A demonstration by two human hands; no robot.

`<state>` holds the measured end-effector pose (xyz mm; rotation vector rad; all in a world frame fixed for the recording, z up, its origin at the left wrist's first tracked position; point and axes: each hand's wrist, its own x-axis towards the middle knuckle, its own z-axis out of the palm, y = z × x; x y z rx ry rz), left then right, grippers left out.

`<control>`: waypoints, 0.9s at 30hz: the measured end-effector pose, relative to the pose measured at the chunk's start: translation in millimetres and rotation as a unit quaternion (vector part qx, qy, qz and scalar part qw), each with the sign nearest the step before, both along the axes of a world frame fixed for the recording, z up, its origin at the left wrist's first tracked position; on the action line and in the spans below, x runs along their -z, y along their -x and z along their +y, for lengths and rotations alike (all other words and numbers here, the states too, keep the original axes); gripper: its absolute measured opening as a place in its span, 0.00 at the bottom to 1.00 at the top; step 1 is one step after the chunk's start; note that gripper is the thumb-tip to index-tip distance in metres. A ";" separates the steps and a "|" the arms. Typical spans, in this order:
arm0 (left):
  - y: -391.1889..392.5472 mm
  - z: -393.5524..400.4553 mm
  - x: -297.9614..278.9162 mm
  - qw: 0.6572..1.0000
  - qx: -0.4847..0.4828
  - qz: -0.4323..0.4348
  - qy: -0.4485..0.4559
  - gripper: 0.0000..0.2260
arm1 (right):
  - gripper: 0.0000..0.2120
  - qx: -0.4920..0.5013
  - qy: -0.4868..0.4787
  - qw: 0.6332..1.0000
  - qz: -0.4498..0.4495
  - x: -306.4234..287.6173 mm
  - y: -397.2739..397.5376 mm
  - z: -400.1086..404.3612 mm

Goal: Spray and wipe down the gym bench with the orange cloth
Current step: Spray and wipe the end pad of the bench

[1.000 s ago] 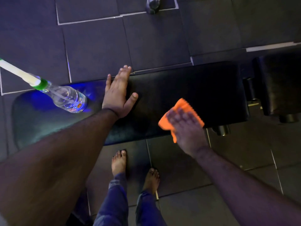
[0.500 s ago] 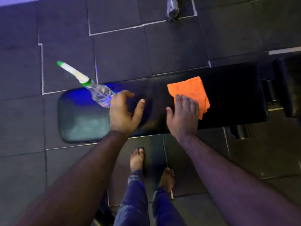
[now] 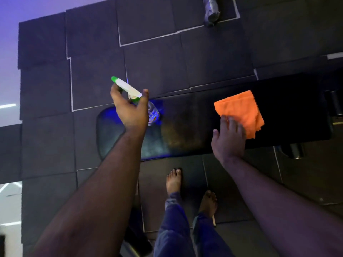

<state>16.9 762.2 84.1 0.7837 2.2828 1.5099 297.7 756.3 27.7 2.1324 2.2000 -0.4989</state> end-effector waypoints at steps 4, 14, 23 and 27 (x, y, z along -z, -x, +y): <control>1.2 10.8 -1.0 0.995 0.065 0.055 0.046 0.29 | 0.32 -0.014 0.002 1.000 -0.011 2.8 -3.9 -4.0; -129.7 84.7 -39.5 0.875 0.458 -0.022 0.155 0.11 | 0.24 -0.048 -0.069 0.977 0.195 -3.9 -71.9 8.1; -320.8 163.0 -37.5 0.777 0.572 0.057 0.257 0.19 | 0.26 0.146 -0.073 0.984 0.064 -13.2 -301.4 96.2; -424.5 205.4 -31.8 0.766 0.575 0.074 0.277 0.16 | 0.40 0.210 0.028 0.976 -0.043 -8.2 -405.7 143.4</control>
